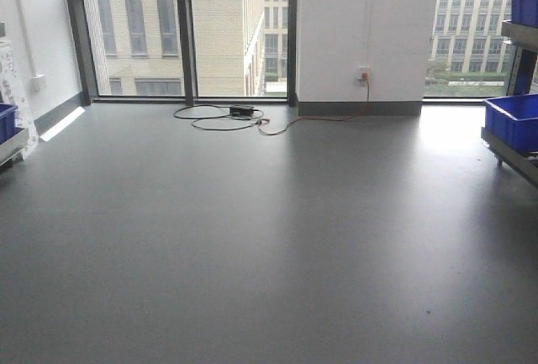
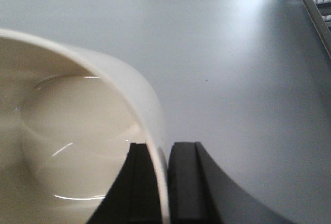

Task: Move white bin to right shelf second layer
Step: 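Drive toward the windows and turn toward the roller shelf rack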

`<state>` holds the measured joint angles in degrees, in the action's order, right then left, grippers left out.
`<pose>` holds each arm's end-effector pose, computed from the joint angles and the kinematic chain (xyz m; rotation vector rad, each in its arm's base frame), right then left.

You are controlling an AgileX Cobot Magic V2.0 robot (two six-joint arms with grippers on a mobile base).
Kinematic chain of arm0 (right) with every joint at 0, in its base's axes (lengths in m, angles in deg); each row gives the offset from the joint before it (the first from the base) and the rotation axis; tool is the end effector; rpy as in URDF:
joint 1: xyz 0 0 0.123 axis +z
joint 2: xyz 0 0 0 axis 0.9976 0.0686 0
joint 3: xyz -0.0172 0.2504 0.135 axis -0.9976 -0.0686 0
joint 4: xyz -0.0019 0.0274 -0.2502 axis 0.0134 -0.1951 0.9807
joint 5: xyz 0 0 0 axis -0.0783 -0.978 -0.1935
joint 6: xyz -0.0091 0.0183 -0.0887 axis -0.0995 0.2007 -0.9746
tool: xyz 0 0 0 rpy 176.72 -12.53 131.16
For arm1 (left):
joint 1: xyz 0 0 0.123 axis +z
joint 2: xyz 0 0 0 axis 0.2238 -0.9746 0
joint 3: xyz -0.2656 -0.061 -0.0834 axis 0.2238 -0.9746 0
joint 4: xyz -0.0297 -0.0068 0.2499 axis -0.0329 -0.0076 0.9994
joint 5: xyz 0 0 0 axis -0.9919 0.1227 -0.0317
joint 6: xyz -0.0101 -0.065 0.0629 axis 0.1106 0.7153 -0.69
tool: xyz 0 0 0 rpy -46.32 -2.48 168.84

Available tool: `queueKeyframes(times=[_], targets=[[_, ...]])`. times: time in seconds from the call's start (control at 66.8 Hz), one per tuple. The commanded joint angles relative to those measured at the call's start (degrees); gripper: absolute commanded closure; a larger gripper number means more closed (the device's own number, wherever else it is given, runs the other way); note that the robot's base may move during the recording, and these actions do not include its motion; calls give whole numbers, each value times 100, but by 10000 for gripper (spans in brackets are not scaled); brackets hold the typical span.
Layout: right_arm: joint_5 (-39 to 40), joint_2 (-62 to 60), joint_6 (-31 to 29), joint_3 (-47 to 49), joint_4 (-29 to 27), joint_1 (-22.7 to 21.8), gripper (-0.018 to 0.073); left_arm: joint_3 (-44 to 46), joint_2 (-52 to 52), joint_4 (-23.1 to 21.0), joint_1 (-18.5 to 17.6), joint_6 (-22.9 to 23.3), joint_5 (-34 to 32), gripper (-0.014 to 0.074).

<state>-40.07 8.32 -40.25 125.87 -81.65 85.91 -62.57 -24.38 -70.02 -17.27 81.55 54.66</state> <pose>0.0855 -0.0002 0.3404 0.0936 2.0710 0.0520 0.0559 -0.0042 0.1968 0.0980 1.6377 -0.0243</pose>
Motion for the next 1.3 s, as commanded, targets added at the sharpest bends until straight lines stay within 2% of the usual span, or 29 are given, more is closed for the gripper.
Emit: queueKeyframes(times=[0.0,1.288], targets=[[491,12,-23,154,0,1,503,-211,92,0,-32,30,-464,512],[491,12,-23,154,0,1,503,-211,92,0,-32,30,-464,512]])
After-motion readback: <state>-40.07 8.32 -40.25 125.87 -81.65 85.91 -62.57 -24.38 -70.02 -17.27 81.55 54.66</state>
